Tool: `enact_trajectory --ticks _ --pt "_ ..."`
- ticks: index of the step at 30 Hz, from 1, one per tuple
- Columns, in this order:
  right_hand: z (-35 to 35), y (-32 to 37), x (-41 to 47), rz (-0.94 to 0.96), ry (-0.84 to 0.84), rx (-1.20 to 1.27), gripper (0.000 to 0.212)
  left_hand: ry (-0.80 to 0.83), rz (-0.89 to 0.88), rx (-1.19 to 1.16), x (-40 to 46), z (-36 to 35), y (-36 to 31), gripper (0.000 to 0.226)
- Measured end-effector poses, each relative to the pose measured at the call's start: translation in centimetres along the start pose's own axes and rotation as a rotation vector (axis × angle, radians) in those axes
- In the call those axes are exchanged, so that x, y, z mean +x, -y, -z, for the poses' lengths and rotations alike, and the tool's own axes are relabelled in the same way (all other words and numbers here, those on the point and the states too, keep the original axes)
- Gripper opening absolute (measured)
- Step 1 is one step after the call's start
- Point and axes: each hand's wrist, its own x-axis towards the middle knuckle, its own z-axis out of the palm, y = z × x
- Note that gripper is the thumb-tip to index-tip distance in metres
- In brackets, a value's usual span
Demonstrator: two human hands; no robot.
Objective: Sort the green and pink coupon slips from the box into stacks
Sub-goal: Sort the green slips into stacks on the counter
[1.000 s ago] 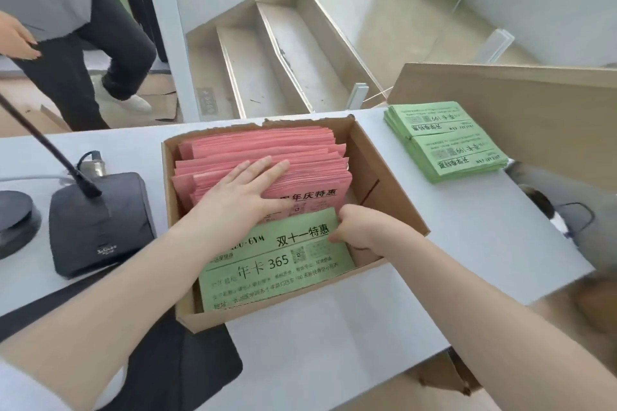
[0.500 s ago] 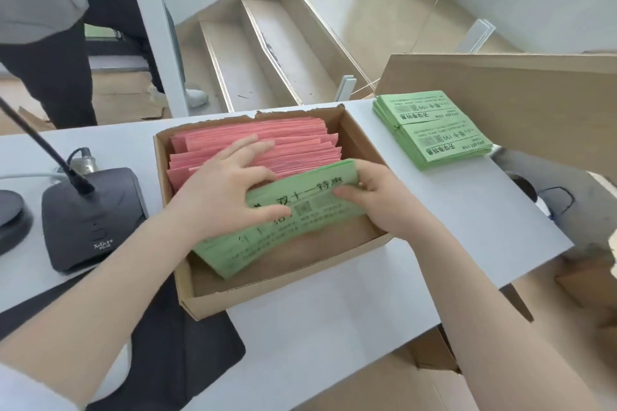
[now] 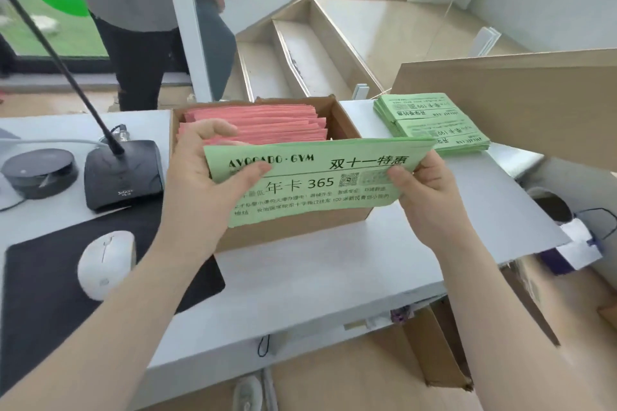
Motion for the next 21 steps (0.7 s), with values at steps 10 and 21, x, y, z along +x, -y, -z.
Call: enact_trajectory --ticks 10,21 --pt "4.8 -6.8 -9.9 -0.322 -0.003 -0.179 0.032 0.093 0.329 0.16 -12.4 -2.4 8.7 0.038" --pt "4.8 -7.0 -11.7 -0.352 0.042 -0.207 0.037 0.124 0.34 0.188 -13.5 -2.6 9.2 0.044"
